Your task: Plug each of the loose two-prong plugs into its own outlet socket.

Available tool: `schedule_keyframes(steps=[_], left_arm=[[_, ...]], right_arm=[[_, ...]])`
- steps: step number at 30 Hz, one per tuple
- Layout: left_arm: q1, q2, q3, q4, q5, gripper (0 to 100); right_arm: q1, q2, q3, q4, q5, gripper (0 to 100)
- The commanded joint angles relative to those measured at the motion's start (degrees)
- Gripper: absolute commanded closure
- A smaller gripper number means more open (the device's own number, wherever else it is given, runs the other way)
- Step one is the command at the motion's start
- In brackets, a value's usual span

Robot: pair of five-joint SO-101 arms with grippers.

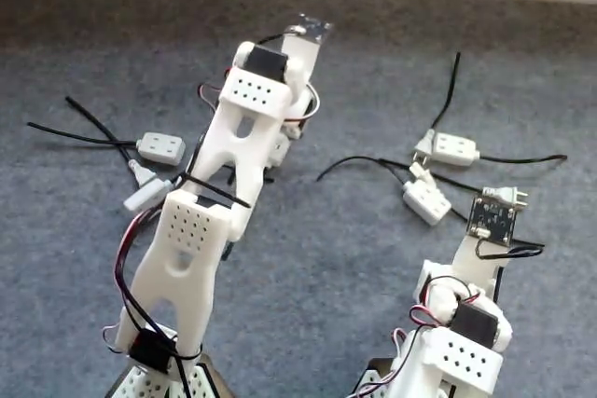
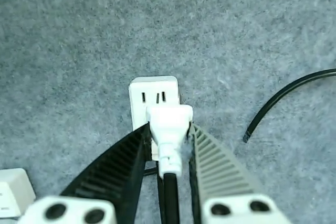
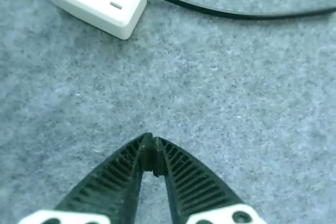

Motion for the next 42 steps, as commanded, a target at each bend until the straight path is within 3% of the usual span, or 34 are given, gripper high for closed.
schedule_keyframes(steps=[1,14,42], left_arm=[[1.4,-4.1,-3.2,0.9,-0.3,99],[-4.2,0.9,-2.1,0.4,-0.4,99],[-2.9,9.7,-0.9,2.9,-0.3,99]], right_arm=[[0.4,0.6,-0.3,-1.0,-0.4,99.1],[0.3,0.6,-0.3,-1.1,-0.4,99.1],[0.4,0.6,-0.3,-1.1,-0.4,99.1]])
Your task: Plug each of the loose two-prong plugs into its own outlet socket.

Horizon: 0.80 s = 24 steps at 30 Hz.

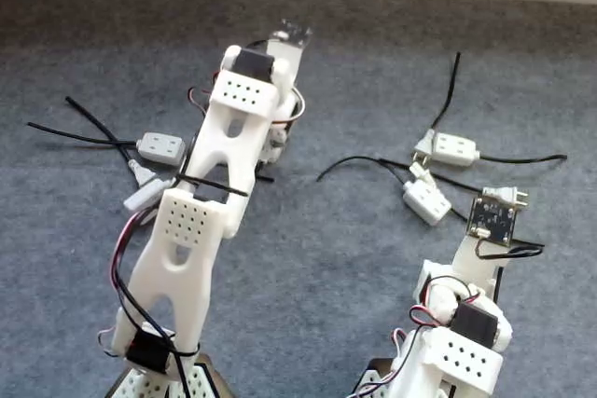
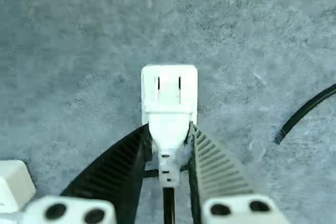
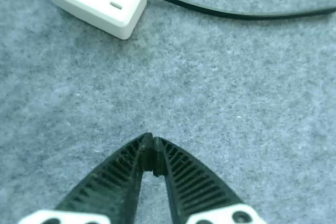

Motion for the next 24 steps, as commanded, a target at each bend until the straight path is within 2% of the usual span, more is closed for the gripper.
schedule_keyframes(steps=[1,8,17,24], left_arm=[[0.4,-0.9,1.2,0.8,-0.5,99],[3.6,-9.8,13.3,0.8,-0.8,99],[4.3,-18.5,25.3,0.7,-7.0,99],[-2.4,-25.5,10.7,0.7,-6.9,99]], right_arm=[[0.4,0.6,-0.3,-1.1,-0.4,99.1],[0.4,0.6,-0.2,-1.8,-0.4,99.1],[0.4,0.6,-0.2,-1.8,-0.4,99.1],[0.3,0.6,-0.2,-1.9,-0.4,99.1]])
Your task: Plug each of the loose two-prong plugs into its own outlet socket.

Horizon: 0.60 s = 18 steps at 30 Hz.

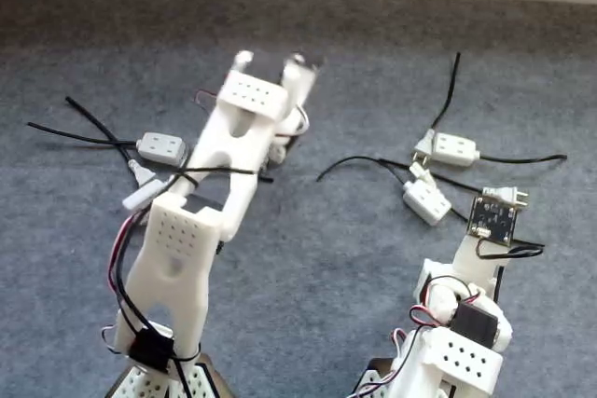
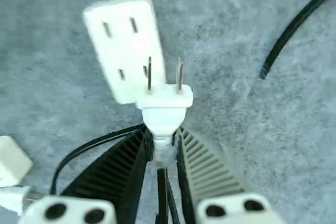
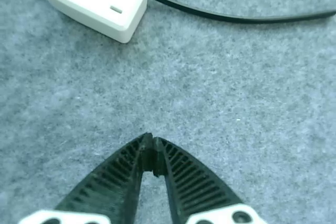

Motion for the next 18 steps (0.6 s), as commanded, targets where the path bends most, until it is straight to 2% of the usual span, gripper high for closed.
schedule_keyframes(steps=[1,4,10,14,18], left_arm=[[-4.3,-8.0,-9.9,0.7,-0.4,99],[-7.6,-12.2,-14.3,0.7,-0.4,99],[-15.4,-19.1,-14.9,0.8,0.1,99],[-21.5,-19.6,-14.9,0.9,6.8,99],[-25.2,-19.6,-10.5,0.8,9.7,99]], right_arm=[[0.2,0.7,-0.3,-1.3,-0.4,99.1],[-1.7,0.7,-1.0,-2.0,-2.4,98.9],[-10.0,1.1,-4.9,-11.2,-11.1,98.9],[-18.9,1.3,-11.3,-11.6,-15.3,98.9],[-25.5,6.8,-19.6,-11.8,-19.9,98.8]])
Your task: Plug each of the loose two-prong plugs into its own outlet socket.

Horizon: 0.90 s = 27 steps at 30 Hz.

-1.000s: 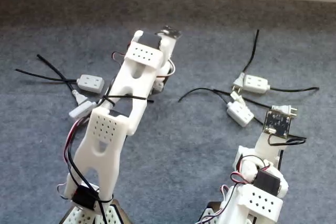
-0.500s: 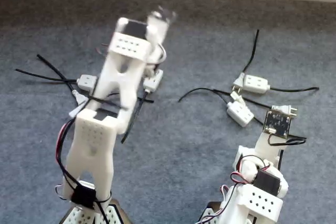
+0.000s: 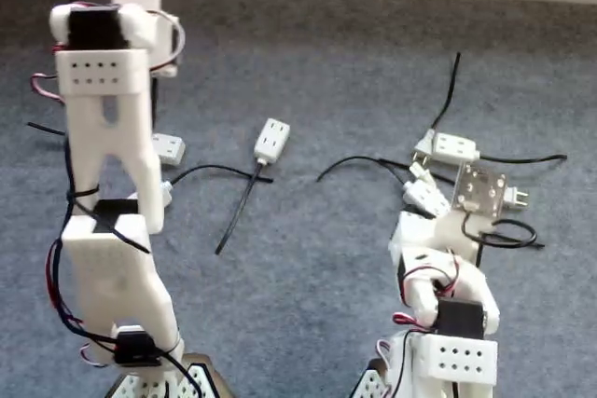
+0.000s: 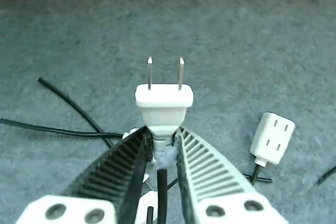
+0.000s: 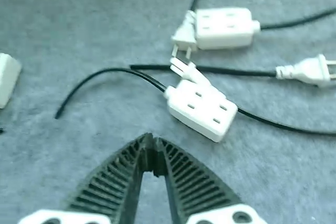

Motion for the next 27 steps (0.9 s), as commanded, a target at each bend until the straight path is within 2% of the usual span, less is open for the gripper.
schedule_keyframes(steps=[1,4,7,10,14,16,19,22,27], left_arm=[[-2.0,-3.2,3.0,0.1,1.9,99],[-2.1,-3.2,7.2,0.0,2.3,99],[-2.2,-3.2,10.9,-3.7,2.4,99],[-3.4,-3.2,14.4,-7.8,2.6,99],[-7.6,-3.2,15.8,-12.3,6.6,99],[-9.9,-3.2,15.8,-13.4,6.6,99],[-12.6,-3.2,15.7,-13.8,6.6,99],[-14.1,-3.2,15.5,-13.8,6.6,99],[-14.0,-3.2,15.7,-14.8,6.5,99]], right_arm=[[-5.8,8.2,-10.5,-1.5,-4.0,98.1],[-9.4,22.8,-19.7,-2.9,-6.4,93.7],[-12.7,40.3,-31.7,-0.9,-8.6,91.7],[-19.3,55.3,-43.1,3.6,-9.1,91.7],[-29.7,70.0,-55.0,6.7,-9.4,91.5],[-33.2,75.9,-59.6,6.7,-13.4,91.5],[-35.7,83.6,-65.4,6.3,-20.9,90.8],[-36.2,91.1,-73.1,5.9,-25.1,83.8],[-36.2,101.2,-84.8,6.1,-24.1,75.6]])
